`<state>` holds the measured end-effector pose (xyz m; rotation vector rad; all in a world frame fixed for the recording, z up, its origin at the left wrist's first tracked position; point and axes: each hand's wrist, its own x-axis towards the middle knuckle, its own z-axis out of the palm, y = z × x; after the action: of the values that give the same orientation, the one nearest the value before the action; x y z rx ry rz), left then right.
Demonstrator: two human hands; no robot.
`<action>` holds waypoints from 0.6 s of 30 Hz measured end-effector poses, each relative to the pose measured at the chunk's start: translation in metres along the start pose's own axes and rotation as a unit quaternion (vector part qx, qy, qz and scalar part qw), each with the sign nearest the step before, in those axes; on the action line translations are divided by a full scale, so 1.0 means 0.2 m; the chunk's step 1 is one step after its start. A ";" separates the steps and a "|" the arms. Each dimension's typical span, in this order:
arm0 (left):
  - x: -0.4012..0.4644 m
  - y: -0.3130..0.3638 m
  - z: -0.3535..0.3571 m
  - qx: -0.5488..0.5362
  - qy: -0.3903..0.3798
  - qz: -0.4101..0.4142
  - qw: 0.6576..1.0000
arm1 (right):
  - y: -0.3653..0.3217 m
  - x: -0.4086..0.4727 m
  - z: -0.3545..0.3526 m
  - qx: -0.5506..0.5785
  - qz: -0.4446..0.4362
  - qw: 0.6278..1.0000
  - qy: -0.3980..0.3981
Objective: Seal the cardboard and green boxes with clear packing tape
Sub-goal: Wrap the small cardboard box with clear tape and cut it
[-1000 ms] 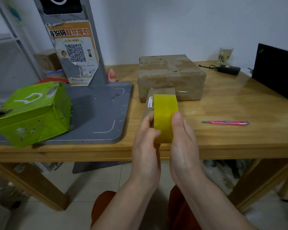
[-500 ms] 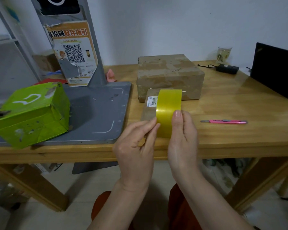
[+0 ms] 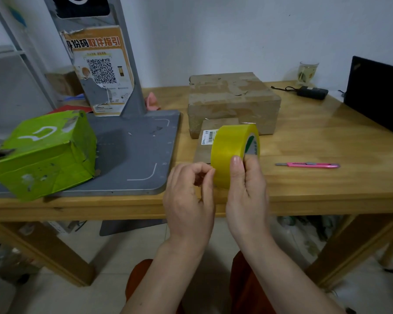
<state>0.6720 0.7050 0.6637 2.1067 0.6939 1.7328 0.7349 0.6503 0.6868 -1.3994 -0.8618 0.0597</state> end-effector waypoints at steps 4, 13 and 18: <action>-0.01 0.01 0.03 0.039 -0.021 0.002 0.999 | 0.01 0.00 0.00 -0.005 0.008 1.000 0.002; -0.05 0.03 0.04 0.011 -0.029 0.006 1.000 | 0.05 0.01 0.00 -0.008 0.039 0.999 0.006; -0.06 0.03 0.00 -0.109 -0.015 -0.067 0.992 | 0.03 0.02 0.00 0.004 0.048 0.999 0.004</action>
<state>0.6721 0.6930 0.6562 1.8908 0.5946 1.6224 0.7404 0.6544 0.6840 -1.4318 -0.7868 0.1307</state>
